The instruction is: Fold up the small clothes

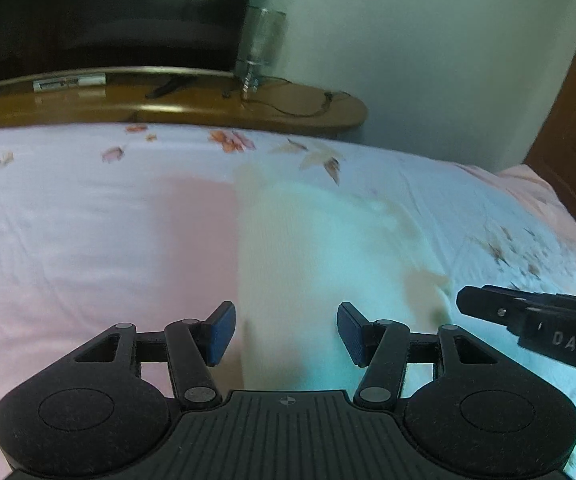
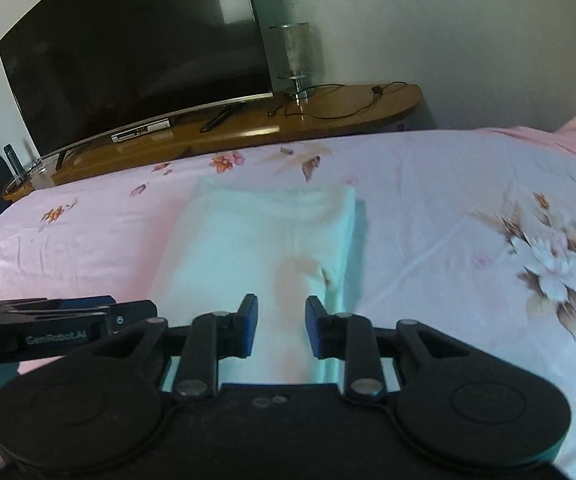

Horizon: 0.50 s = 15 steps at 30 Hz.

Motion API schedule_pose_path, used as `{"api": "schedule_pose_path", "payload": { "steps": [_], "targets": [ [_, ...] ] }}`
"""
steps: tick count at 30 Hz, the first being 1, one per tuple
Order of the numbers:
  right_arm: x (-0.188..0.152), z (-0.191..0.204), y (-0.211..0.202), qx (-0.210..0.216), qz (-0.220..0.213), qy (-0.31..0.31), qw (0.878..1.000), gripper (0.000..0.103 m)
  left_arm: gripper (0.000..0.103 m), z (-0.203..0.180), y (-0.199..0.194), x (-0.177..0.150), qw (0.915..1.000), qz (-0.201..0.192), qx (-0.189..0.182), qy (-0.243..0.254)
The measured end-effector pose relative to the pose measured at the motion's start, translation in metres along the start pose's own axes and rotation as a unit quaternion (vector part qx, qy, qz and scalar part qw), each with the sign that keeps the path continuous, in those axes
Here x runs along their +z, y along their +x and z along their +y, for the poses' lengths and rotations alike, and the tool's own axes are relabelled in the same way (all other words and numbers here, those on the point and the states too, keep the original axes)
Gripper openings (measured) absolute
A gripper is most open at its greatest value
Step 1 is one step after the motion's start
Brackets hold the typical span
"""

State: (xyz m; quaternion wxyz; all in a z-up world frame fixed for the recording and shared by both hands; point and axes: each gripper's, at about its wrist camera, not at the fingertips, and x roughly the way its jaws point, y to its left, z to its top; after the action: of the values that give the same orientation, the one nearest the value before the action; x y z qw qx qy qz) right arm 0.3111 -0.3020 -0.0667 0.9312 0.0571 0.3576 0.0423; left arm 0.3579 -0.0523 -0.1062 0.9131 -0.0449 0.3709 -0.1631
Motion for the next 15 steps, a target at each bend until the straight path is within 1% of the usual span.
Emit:
{"api": "schedule_pose_path", "payload": {
  "steps": [4,7,9,12,14,15],
  "targets": [
    [0.023,0.012,0.031,-0.008,-0.004,-0.029,1.000,0.026,0.056,0.003,0.023,0.021,0.9999,-0.001,0.014,0.007],
    [0.036,0.016,0.055,-0.015,-0.005,-0.036,0.999,0.025,0.056,0.009,0.045,0.031,0.9998,0.001,0.020,-0.003],
    [0.041,0.017,0.067,-0.015,-0.006,-0.039,0.999,0.025,0.056,0.008,0.060,0.033,0.9997,0.006,0.024,0.001],
    [0.042,0.016,0.087,-0.028,-0.002,-0.062,0.998,0.024,0.056,0.007,0.080,0.033,0.9996,0.010,0.027,0.003],
    [0.038,0.010,0.100,-0.039,0.009,-0.071,0.997,0.024,0.055,0.006,0.091,0.033,0.9997,0.018,0.018,-0.004],
    [0.034,0.007,0.107,-0.048,0.017,-0.079,0.996,0.021,0.055,0.006,0.095,0.032,0.9997,0.021,0.009,-0.010]
  ]
}}
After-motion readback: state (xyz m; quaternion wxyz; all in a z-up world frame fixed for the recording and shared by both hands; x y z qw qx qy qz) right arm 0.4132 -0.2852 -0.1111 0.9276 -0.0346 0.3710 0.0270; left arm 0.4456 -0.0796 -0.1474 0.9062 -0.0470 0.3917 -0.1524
